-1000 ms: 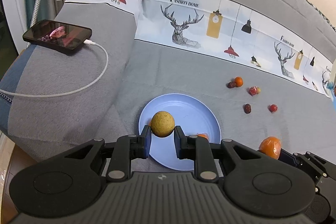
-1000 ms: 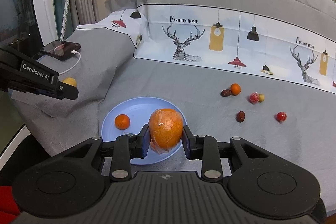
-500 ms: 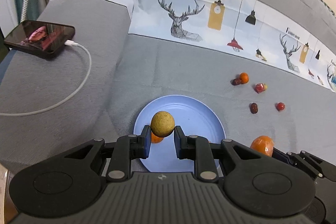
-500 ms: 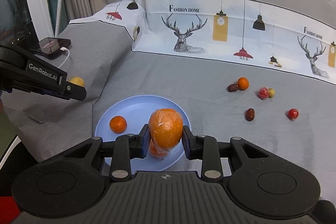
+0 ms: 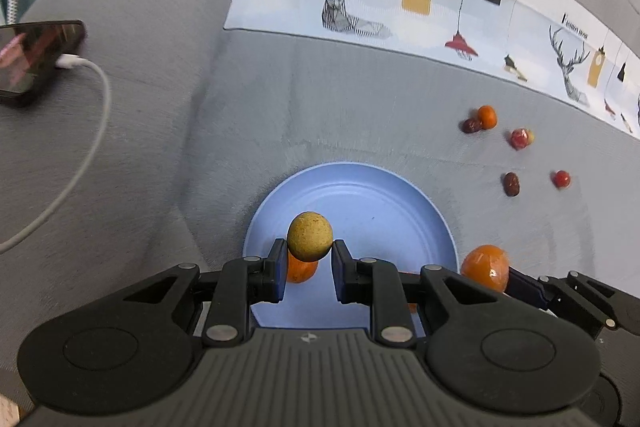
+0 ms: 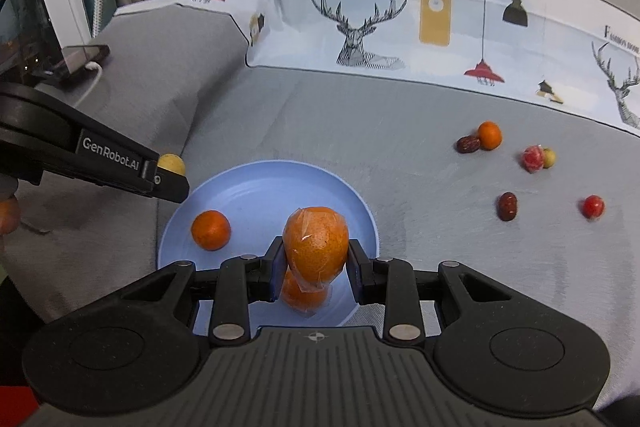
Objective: Organize fruits
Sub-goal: 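Carry both fruits over the blue plate and open both tools to drop them, then raise both tools away from the plate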
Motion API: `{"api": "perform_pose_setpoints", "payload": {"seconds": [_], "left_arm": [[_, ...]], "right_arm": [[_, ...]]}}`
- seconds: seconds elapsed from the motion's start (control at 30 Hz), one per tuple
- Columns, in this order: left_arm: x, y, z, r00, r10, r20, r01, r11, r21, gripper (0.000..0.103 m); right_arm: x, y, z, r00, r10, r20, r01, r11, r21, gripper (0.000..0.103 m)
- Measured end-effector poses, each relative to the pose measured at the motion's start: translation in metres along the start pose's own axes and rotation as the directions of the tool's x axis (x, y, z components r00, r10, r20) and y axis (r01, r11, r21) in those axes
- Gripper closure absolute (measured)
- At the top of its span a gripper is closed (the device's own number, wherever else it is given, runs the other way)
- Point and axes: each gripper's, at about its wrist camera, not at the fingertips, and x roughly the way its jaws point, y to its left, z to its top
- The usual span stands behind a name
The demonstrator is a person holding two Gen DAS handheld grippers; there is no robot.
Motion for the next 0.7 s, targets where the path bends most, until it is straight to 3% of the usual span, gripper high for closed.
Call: {"api": "perform_pose_setpoints", "payload": {"seconds": [0.4, 0.43, 0.47, 0.53, 0.6, 0.7], "left_arm": [[0.053, -0.006, 0.016, 0.997, 0.016, -0.075, -0.011, 0.998, 0.059, 0.076], [0.055, -0.006, 0.017, 0.997, 0.010, -0.079, -0.005, 0.998, 0.061, 0.062], [0.055, -0.005, 0.016, 0.997, 0.011, -0.079, -0.007, 0.998, 0.060, 0.033], [0.051, -0.004, 0.015, 0.997, 0.048, -0.059, -0.045, 0.998, 0.051, 0.000], [0.044, -0.005, 0.013, 0.995, 0.088, -0.042, -0.086, 0.995, 0.046, 0.000], [0.037, -0.007, 0.012, 0.983, 0.132, -0.131, -0.124, 0.990, 0.068, 0.000]], "right_arm": [[0.047, -0.003, 0.009, 0.997, 0.008, -0.083, -0.011, 1.000, -0.025, 0.069], [0.050, -0.004, 0.010, 0.995, 0.017, -0.096, -0.018, 1.000, -0.015, 0.065], [0.052, -0.006, 0.010, 0.994, 0.027, -0.107, -0.027, 1.000, -0.002, 0.059], [0.050, -0.009, 0.011, 0.994, 0.023, -0.104, -0.021, 1.000, 0.018, 0.030], [0.043, -0.011, 0.012, 0.996, 0.012, -0.090, -0.011, 1.000, 0.020, 0.014], [0.027, -0.017, 0.011, 0.996, -0.002, -0.090, 0.005, 1.000, 0.029, 0.009]]}}
